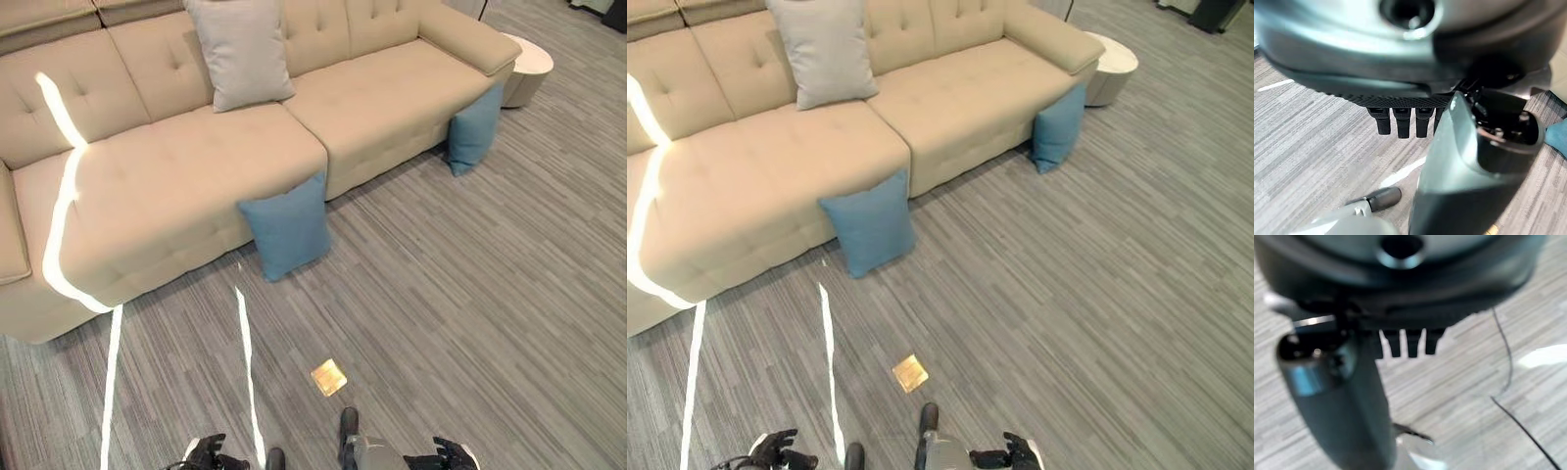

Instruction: Pick up all the scattered cushions and arrange them neatly on the sofa.

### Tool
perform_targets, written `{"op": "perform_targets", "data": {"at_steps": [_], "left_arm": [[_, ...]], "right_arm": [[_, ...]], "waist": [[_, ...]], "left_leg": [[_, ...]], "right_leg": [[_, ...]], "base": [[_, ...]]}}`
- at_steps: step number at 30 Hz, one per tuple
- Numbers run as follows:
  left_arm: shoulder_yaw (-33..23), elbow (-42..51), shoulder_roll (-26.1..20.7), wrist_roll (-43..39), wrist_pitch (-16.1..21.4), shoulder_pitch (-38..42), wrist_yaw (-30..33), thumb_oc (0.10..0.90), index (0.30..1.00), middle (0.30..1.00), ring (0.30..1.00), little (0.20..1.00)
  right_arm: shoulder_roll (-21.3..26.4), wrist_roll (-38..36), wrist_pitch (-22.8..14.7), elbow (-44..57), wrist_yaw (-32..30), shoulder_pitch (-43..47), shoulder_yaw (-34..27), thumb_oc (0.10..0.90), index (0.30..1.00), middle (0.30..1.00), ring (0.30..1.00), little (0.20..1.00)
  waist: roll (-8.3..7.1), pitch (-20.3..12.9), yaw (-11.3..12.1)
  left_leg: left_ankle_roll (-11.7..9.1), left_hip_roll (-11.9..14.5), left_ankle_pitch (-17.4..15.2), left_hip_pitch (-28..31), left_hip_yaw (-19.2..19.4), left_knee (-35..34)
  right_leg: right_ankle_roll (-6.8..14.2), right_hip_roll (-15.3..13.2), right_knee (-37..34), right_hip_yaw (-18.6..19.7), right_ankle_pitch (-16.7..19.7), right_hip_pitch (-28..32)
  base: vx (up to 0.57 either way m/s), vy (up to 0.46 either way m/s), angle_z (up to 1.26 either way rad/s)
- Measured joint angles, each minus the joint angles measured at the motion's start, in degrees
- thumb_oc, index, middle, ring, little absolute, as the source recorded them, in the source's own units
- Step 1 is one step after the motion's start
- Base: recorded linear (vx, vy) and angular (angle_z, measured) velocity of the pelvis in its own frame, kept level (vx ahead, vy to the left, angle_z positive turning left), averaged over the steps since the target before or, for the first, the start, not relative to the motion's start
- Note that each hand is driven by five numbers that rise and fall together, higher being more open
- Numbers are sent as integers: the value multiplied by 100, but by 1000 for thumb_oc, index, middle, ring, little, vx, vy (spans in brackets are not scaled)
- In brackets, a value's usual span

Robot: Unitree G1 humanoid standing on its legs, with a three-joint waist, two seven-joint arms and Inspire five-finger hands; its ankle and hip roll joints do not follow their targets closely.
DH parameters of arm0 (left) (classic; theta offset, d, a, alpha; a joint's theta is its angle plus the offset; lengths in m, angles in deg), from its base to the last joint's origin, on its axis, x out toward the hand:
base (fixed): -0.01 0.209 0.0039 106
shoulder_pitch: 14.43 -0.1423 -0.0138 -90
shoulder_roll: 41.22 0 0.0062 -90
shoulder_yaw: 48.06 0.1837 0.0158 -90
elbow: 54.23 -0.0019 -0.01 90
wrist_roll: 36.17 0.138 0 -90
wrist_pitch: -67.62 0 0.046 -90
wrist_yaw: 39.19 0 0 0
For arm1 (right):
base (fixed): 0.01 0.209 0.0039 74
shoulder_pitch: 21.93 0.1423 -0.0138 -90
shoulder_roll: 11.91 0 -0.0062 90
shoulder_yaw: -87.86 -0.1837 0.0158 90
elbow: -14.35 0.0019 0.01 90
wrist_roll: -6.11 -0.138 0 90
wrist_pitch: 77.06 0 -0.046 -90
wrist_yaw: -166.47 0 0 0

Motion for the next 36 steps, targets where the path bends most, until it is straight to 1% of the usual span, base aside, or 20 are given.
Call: {"op": "perform_targets", "data": {"at_steps": [3,5,7,8,10,13,15,16,18,19,20,23,24,26,28,30,31,33,34,36], "left_arm": [[-41,23,-33,43,94,120,10,800,900,900,900,900],[-225,16,-56,-24,130,227,41,800,900,900,900,900],[-222,157,-66,-57,141,243,38,800,900,900,900,900],[-204,266,-90,-58,159,269,23,800,900,900,900,900],[-239,390,-96,-62,162,252,26,800,900,900,900,900],[-231,431,-99,-54,185,297,14,800,900,900,900,900],[-385,428,-95,-60,197,314,9,800,900,900,900,900],[-404,414,-91,-58,196,333,14,800,900,900,900,900],[-406,363,-116,-54,182,244,3,800,900,900,900,900],[-444,258,-214,-49,121,266,-3,800,900,900,900,900],[-433,223,-231,-48,119,305,-6,800,900,900,900,900],[-341,139,-225,-43,110,295,-36,800,900,900,900,900],[-337,179,-232,-45,99,356,-32,800,900,900,900,900],[-327,178,-210,-47,20,337,-57,800,900,900,900,900],[-194,204,-233,-50,5,262,-12,800,900,900,900,900],[-158,195,-226,-51,-2,231,-5,800,900,900,900,900],[-154,180,-231,-50,-4,227,-7,800,900,900,900,900],[-149,180,-235,-50,-3,203,-8,800,900,900,900,900],[-151,132,-213,-49,-5,194,-6,800,900,900,900,900],[-154,135,-200,-49,-1,161,-3,800,900,900,900,900]], "right_arm": [[10,-30,-14,-50,0,-110,-19,800,900,900,900,900],[53,-87,-97,-5,-10,103,-56,800,900,900,900,900],[77,-124,-116,-14,-20,185,-53,800,900,900,900,900],[82,-131,-100,-83,-24,256,-48,800,900,900,900,900],[87,-131,-105,-72,-27,298,-38,800,900,900,900,900],[84,-130,-112,-109,-28,324,59,800,900,900,900,900],[80,-130,-63,-146,-36,319,60,800,900,900,900,900],[108,-129,-57,-149,-35,231,56,800,900,900,900,900],[97,-118,-46,-163,-46,184,55,800,900,900,900,900],[-65,-109,-33,-236,-26,122,56,800,900,900,900,900],[-93,-104,-32,-236,-23,110,56,800,900,900,900,900],[-170,-40,-6,-319,-1,-38,61,800,900,900,900,900],[-174,-32,-22,-275,10,-65,58,800,900,900,900,900],[-136,-4,-21,-123,12,3,49,800,900,900,900,900],[-115,6,-30,-5,-2,-26,28,800,900,900,900,900],[9,57,-23,-13,2,45,48,800,900,900,900,900],[77,103,-30,95,3,62,58,800,900,900,900,900],[81,106,-20,137,9,68,60,800,900,900,900,900],[65,107,-21,146,39,66,68,800,900,900,900,900],[51,107,-15,139,93,75,68,800,900,900,900,900]], "waist": [[-132,-191,115],[-213,-181,110],[-296,-136,138],[-341,-112,153],[-346,-104,243],[-356,-77,265],[-361,-19,273],[-331,-27,269],[-275,-70,265],[-582,-101,242],[-615,-113,240],[-526,-123,274],[-510,-110,275],[-360,15,208],[-258,44,207],[-145,58,253],[-121,62,212],[-131,66,134],[-147,63,83],[-137,57,90]], "left_leg": [[-220,-47,-54,-756,166,1591],[-601,91,143,-1492,406,2964],[-464,167,31,-1741,633,3256],[-296,132,-63,-1944,802,2814],[-294,124,-23,-2143,905,2183],[-297,48,420,-2242,1097,691],[-233,39,645,-2397,1233,554],[35,18,821,-2381,1415,592],[273,23,1218,-2110,1355,404],[414,-188,1088,-1831,1455,328],[458,-233,1051,-1762,1462,308],[498,-250,916,-1182,1418,-78],[552,-279,734,-1089,1385,-74],[625,-295,633,-723,1310,-199],[709,-366,342,-346,1181,-252],[710,-344,270,-81,1145,-412],[641,-325,235,51,995,-449],[553,-334,215,136,881,-487],[502,-307,137,275,701,-477],[396,-236,-40,387,552,-468]], "right_leg": [[-139,-29,-473,-253,74,343],[-366,14,-738,-403,-12,631],[-485,80,-953,-441,-90,876],[-503,184,-1137,-518,-103,1089],[-425,282,-1196,-532,-153,1198],[-114,439,-1198,-496,-417,1465],[46,481,-1198,-479,-545,1671],[162,520,-1195,-355,-662,1852],[242,550,-1196,-160,-807,2111],[321,304,-976,-83,-958,2196],[328,243,-823,-90,-948,2172],[409,100,584,-59,-1180,1714],[423,77,1091,-2,-987,1500],[617,-238,3311,-51,-796,588],[603,-530,3893,-35,-1004,-54],[446,-627,3614,-181,-1142,-359],[424,-566,2746,-191,-1139,-548],[350,-572,2231,-136,-1053,-760],[218,-408,1488,150,-805,-965],[251,-216,1074,376,-429,-1102]], "base": [[117,-177,51],[254,-195,20],[263,-75,22],[193,-26,9],[273,2,-14],[320,21,-9],[284,77,-27],[457,140,-39],[326,112,-49],[310,144,-31],[310,144,-17],[232,174,-2],[128,90,2],[205,59,24],[384,17,33],[300,-70,11],[305,-108,45],[222,-98,67],[309,-162,69],[356,-202,57]]}}
